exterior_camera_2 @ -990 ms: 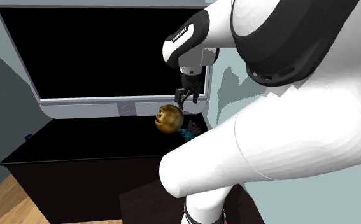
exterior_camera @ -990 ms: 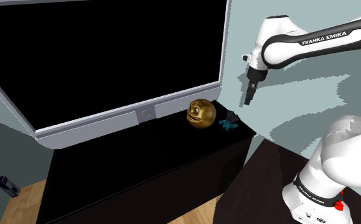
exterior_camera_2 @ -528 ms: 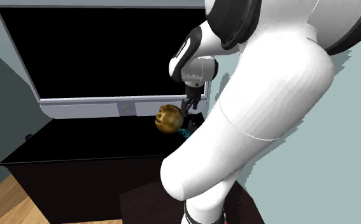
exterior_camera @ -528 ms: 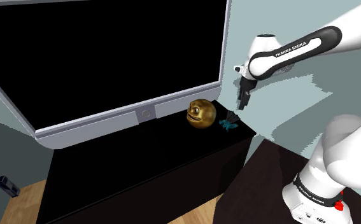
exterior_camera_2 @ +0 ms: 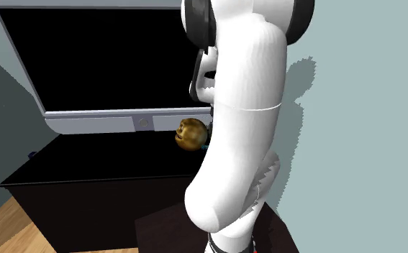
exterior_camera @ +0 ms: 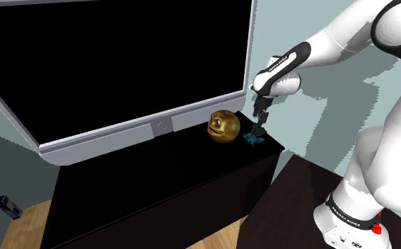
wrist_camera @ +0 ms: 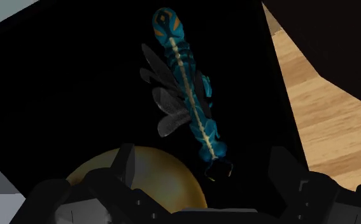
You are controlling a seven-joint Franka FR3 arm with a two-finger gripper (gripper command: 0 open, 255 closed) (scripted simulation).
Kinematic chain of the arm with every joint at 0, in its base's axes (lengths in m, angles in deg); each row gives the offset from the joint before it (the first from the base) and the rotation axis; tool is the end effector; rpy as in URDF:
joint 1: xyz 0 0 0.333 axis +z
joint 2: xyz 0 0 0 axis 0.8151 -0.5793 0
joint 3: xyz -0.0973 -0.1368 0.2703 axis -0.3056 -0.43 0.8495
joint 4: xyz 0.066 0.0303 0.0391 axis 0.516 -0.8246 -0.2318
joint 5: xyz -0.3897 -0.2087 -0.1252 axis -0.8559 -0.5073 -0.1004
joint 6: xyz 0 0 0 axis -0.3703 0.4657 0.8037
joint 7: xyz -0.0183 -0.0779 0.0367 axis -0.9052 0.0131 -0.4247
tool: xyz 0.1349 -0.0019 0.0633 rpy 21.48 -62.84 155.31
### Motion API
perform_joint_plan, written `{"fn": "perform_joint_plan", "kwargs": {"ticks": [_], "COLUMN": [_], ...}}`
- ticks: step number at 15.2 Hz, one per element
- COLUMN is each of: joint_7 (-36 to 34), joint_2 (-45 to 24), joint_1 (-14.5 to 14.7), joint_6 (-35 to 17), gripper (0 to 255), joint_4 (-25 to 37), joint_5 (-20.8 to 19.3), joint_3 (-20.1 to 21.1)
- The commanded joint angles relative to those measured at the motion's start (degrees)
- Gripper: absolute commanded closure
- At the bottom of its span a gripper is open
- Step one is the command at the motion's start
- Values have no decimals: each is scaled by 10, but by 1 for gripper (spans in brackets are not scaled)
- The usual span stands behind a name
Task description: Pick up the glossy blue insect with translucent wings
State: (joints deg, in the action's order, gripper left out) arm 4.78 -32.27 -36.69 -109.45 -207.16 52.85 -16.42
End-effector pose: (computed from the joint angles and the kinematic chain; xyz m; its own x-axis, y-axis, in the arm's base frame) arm 0.4866 -0.2202 0.2118 0.7160 0.6833 0.1430 0.6857 -0.7268 0.0396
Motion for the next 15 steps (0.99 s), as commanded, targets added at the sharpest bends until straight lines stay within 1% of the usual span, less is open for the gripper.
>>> {"fn": "perform_joint_plan", "kwargs": {"ticks": [1, 7, 8, 10, 11, 15], "joint_7": [74, 134, 151, 150, 152, 153], "joint_2": [-47, -99, -113, -113, -114, -115], "joint_1": [-1, -20, -26, -27, -28, -28], "joint_6": [-7, -39, -46, -46, -46, -46], "gripper": [0, 0, 0, 0, 255, 255], "joint_4": [23, 22, 23, 23, 24, 25], "joint_5": [67, 147, 168, 168, 169, 170], "joint_3": [2, 31, 39, 40, 41, 41]}}
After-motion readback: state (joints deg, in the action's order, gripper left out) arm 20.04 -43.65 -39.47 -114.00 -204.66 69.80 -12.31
